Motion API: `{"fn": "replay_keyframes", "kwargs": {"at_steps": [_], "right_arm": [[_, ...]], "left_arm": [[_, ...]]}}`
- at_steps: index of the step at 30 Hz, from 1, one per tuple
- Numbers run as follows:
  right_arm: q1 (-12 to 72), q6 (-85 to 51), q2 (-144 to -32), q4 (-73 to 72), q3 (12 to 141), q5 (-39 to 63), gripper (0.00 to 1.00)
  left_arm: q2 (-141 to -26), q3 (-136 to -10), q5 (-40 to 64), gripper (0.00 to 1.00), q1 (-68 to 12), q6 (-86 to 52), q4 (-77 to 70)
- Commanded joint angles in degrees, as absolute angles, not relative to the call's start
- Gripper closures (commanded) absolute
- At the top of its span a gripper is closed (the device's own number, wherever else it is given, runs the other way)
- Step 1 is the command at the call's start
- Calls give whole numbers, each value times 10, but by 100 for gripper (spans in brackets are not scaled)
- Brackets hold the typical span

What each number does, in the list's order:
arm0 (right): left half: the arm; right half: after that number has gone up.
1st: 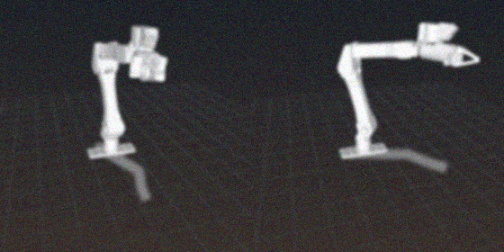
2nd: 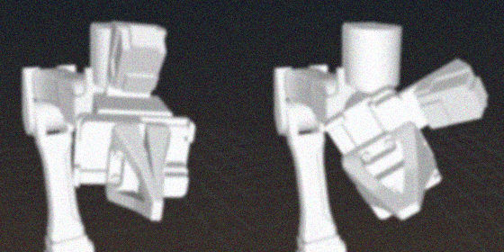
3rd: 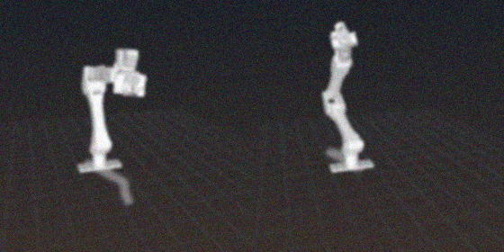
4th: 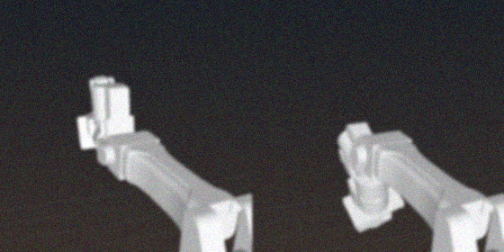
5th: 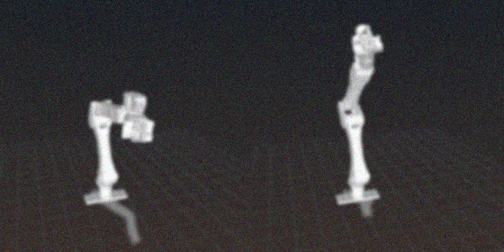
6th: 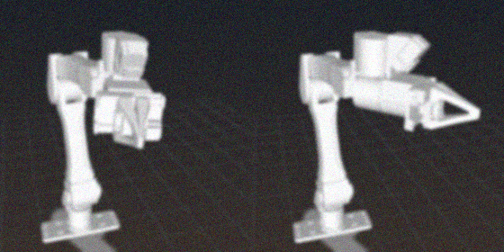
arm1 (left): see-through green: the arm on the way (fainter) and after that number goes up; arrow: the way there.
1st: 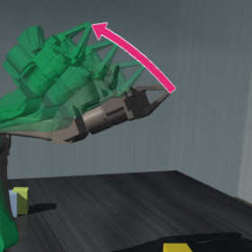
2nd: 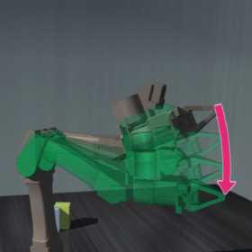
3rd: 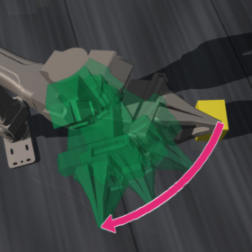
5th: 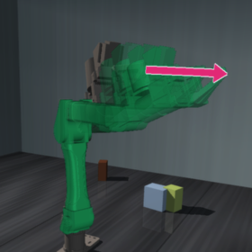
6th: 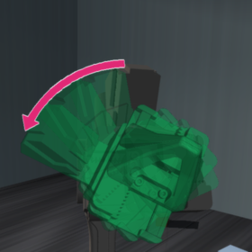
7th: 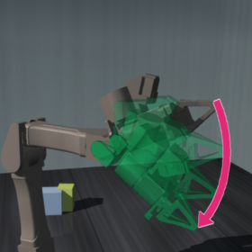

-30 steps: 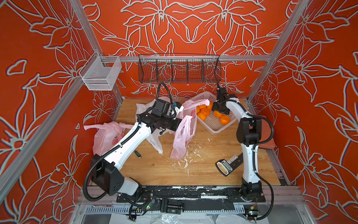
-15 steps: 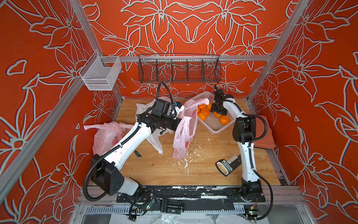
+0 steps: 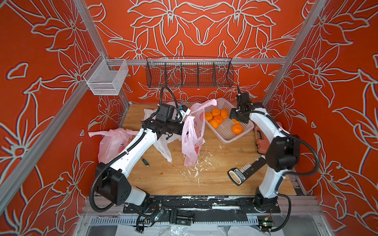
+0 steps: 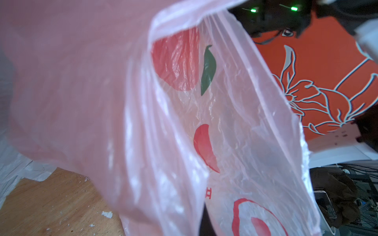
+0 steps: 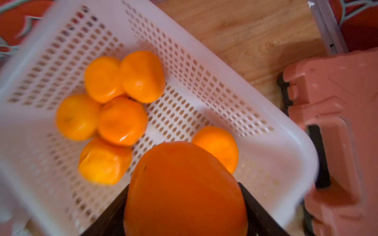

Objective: Place the oranges into plastic bags & tie knots
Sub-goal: Pick up the orange from the basket, then place the orange in the plastic bag.

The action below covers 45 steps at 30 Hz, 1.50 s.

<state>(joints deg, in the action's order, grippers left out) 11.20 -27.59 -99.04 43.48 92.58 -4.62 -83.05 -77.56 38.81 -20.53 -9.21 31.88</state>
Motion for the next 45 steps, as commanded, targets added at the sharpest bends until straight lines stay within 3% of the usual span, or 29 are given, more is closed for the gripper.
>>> {"fn": "replay_keyframes", "kwargs": {"at_steps": [1, 6, 13, 24, 30, 35, 39, 45], "right_arm": [[154, -275, -859, 373, 839, 49, 38], [219, -319, -706, 246, 732, 218, 38], [308, -345, -725, 132, 771, 305, 38], [374, -362, -856, 116, 852, 294, 38], [386, -356, -890, 203, 859, 205, 36], [403, -323, -929, 288, 915, 188, 30], [418, -307, -951, 304, 950, 195, 3], [423, -278, -920, 302, 957, 195, 2]], "left_arm": [[-828, -771, 409, 100, -193, -88, 309], [-831, -770, 412, 100, -183, -78, 315], [-824, -758, 399, 100, -181, -76, 321], [-791, -720, 381, 100, -173, -90, 305], [-771, -700, 369, 100, -154, -112, 292], [-750, -668, 368, 100, -125, -143, 266], [-746, -656, 364, 100, -114, -149, 265], [-735, -641, 359, 100, -91, -163, 259]]}}
